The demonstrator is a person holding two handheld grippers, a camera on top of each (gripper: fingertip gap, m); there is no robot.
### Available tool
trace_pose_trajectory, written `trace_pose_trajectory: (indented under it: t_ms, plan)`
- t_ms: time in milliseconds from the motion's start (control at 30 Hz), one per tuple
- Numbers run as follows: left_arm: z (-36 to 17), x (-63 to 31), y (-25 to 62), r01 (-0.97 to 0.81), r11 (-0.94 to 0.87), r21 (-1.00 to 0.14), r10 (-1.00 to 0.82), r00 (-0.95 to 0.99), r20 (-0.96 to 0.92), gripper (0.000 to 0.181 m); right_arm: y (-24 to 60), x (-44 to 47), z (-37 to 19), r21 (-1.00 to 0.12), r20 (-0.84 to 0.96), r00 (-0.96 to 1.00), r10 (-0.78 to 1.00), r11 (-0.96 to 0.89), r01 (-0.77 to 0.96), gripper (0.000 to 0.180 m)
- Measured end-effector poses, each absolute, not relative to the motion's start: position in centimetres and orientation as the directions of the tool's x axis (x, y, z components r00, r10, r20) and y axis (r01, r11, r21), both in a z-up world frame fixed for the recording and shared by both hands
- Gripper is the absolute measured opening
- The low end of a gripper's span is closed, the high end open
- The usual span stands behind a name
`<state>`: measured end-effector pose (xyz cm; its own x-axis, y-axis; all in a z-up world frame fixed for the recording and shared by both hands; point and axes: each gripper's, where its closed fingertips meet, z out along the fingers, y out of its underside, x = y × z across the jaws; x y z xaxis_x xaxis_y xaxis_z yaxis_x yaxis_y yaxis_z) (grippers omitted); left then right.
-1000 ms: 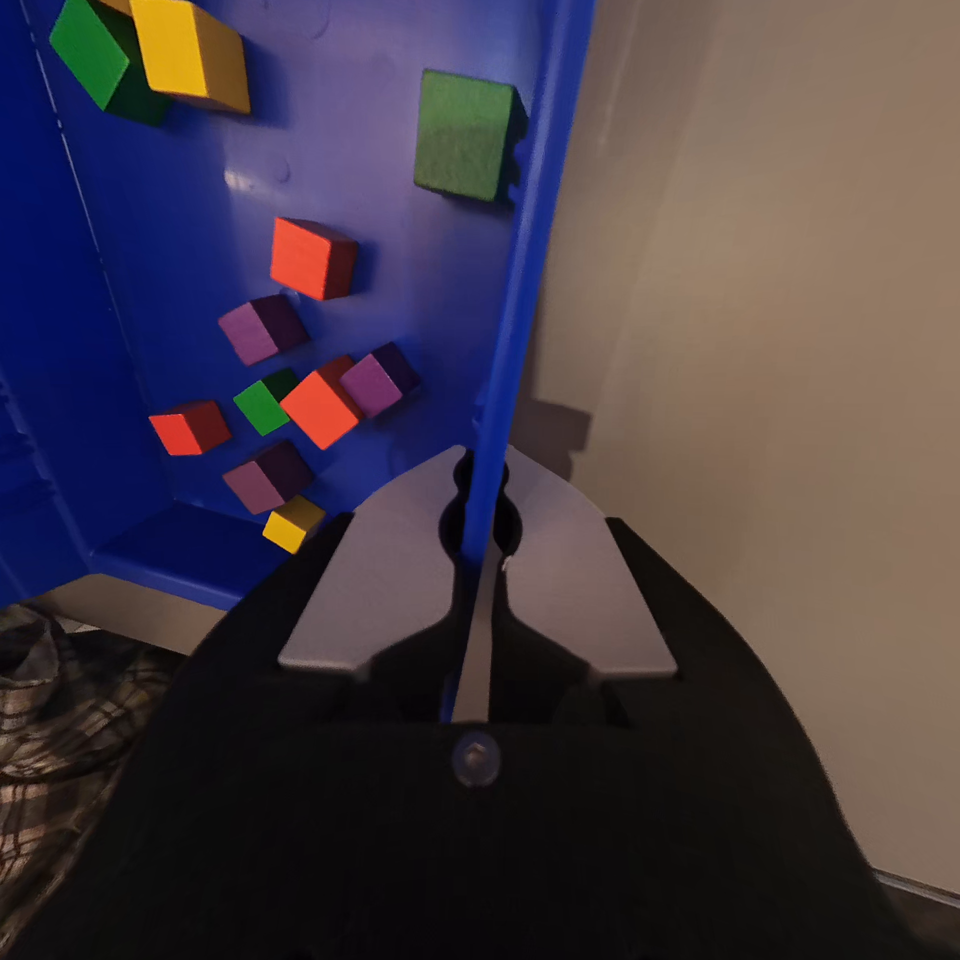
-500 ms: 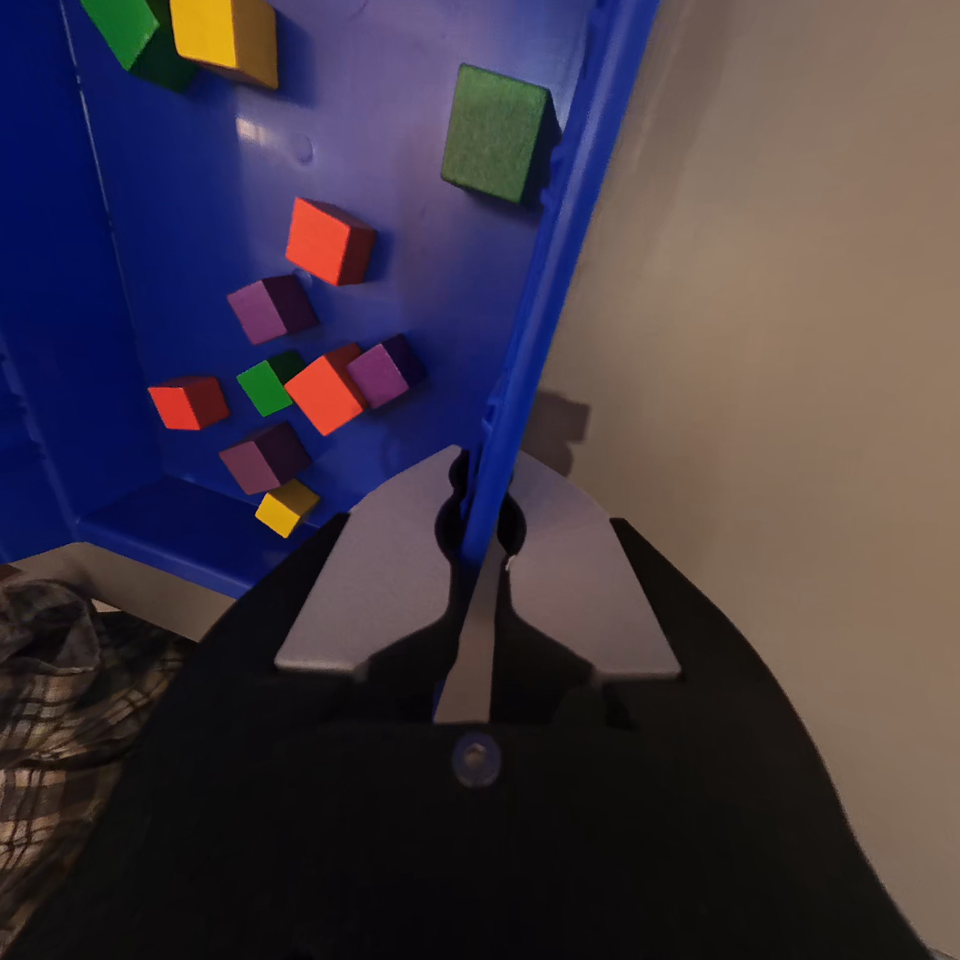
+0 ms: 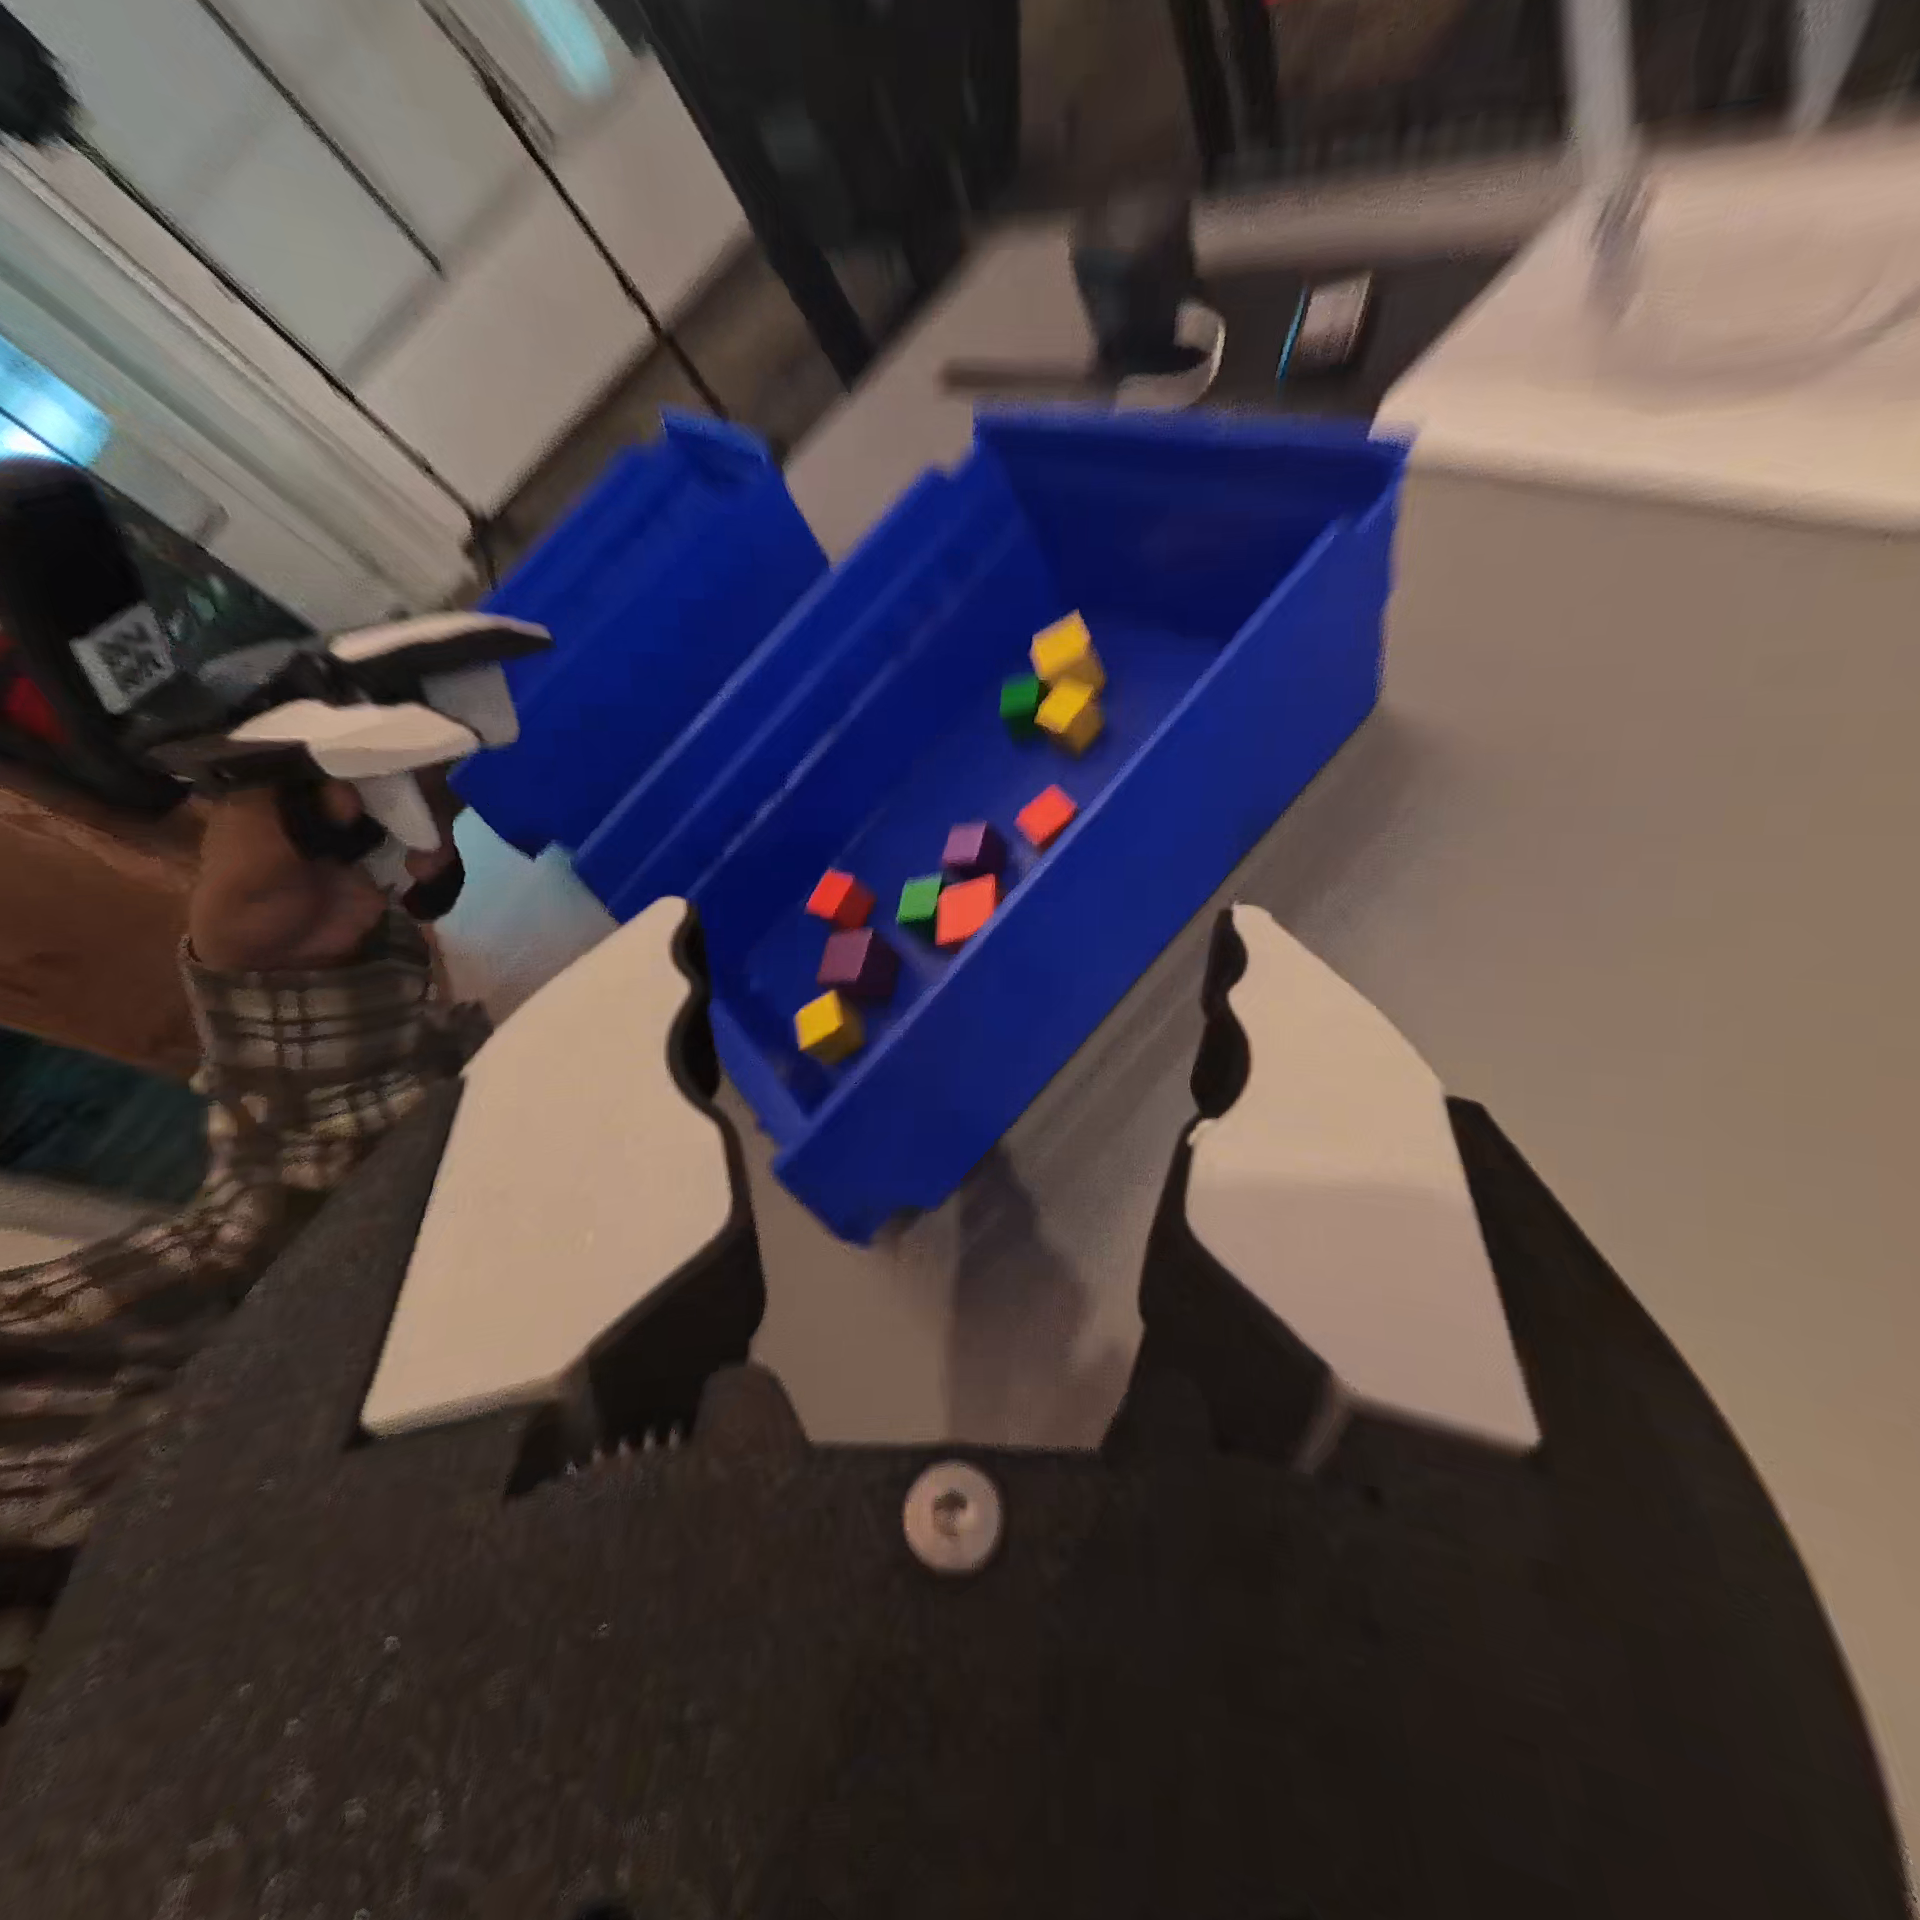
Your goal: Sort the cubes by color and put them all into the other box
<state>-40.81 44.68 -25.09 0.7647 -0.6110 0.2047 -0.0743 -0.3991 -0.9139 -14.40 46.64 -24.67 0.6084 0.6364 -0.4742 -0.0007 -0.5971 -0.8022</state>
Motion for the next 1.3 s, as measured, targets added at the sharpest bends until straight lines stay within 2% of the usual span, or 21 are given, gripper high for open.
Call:
trace_pose_trajectory:
  t_ms: [100,200,333,467,533,667,767,867,967,1067,1300]
  plan:
    - [-26.0,-40.7,45.0,-0.130,-0.428,-0.894,-0.589,0.791,0.167,0.078,47.3,-8.6,-24.0,-0.919,-0.375,0.616,0.693,-0.363,-0.151,0.090]
    - [-26.3,-40.5,45.7,-0.146,-0.443,-0.884,-0.562,0.814,0.147,0.080,48.7,-3.5,-25.9,-0.964,-0.260,0.676,0.690,-0.230,-0.136,0.089]
    - [-26.8,-40.1,48.0,-0.238,-0.500,-0.832,-0.540,0.838,0.084,0.087,50.7,0.4,-28.2,-0.984,-0.173,0.741,0.649,-0.145,-0.102,0.088]
    - [-28.2,-40.2,50.2,-0.345,-0.623,-0.702,-0.498,0.867,0.015,0.091,50.6,0.8,-29.4,-0.984,-0.174,0.751,0.636,-0.134,-0.115,0.088]
    - [-28.9,-39.9,50.8,-0.361,-0.678,-0.640,-0.482,0.876,0.016,0.090,50.4,0.3,-29.9,-0.983,-0.162,0.748,0.643,-0.169,-0.066,0.087]
    - [-31.1,-39.5,51.4,-0.336,-0.779,-0.529,-0.421,0.906,0.044,0.080,50.0,-0.3,-31.7,-0.976,-0.095,0.759,0.645,-0.210,0.056,0.086]
    - [-33.5,-39.6,51.3,-0.315,-0.848,-0.426,-0.376,0.924,0.065,0.073,49.8,-0.8,-31.5,-0.977,-0.092,0.750,0.655,-0.203,0.058,0.083]
    - [-35.3,-39.1,51.0,-0.317,-0.887,-0.336,-0.366,0.926,0.094,0.057,49.6,-1.1,-31.5,-0.976,-0.085,0.743,0.664,-0.205,0.071,0.082]
    - [-36.1,-38.6,50.9,-0.328,-0.900,-0.287,-0.378,0.915,0.141,0.013,49.4,-1.3,-31.5,-0.975,-0.084,0.736,0.671,-0.209,0.080,0.076]
    - [-36.3,-39.2,51.2,-0.296,-0.922,-0.248,-0.337,0.931,0.142,0.006,49.3,-1.4,-31.5,-0.974,-0.084,0.733,0.675,-0.212,0.084,0.073]
    - [-36.3,-40.8,51.0,-0.223,-0.952,-0.210,-0.259,0.953,0.159,0.005,49.1,-1.5,-31.3,-0.973,-0.096,0.723,0.684,-0.217,0.076,0.069]
